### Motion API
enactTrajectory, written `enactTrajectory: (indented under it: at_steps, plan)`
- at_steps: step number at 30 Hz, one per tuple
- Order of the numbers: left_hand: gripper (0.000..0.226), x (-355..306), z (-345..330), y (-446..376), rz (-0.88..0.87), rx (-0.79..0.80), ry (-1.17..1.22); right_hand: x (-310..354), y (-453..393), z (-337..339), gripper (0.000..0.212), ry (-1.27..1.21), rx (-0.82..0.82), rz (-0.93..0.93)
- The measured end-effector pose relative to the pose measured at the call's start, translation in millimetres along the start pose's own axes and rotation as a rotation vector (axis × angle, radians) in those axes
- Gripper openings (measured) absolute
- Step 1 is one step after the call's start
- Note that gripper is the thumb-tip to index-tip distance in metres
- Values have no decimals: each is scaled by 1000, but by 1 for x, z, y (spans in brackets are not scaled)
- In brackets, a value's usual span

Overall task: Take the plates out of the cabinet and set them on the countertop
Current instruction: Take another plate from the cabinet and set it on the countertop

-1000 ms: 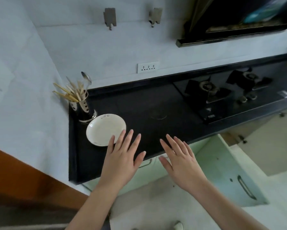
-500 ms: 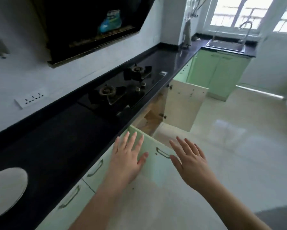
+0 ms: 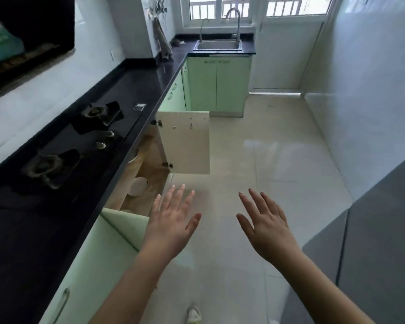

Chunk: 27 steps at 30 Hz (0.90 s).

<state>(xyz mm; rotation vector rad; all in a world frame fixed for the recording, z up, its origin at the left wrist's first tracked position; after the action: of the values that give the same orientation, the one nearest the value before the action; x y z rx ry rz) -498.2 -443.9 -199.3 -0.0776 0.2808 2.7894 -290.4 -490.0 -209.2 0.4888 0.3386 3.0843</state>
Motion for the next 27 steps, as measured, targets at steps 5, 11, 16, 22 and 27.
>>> enactTrajectory:
  at_steps: [5,11,16,22,27]
  plan:
    - [77,-2,5,-45,-63,-8,16,-16,-34,8,60,4,-9,-73]
    - [70,22,14,-104,-105,13,29,-12,-81,27,61,26,-69,-108]
    - [74,20,20,-149,-166,22,57,-25,-101,30,59,73,-73,-192]
    - [84,-13,25,-197,-245,27,62,-66,-120,44,61,114,-83,-272]
    - [83,-38,29,-247,-262,49,-15,-108,-152,54,61,95,-74,-295]
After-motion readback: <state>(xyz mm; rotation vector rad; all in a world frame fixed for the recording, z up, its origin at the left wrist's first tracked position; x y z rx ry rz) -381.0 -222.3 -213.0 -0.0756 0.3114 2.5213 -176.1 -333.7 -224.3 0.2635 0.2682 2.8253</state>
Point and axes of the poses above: each hand's wrist, its own y-axis away from the middle knuckle, its own z-axis out of the back of the hand, x = y × z, the point moved 10 cm from there along -y, towards the middle knuckle, and after that the axes turned 11 degrees about x, right-handed, at the moved point
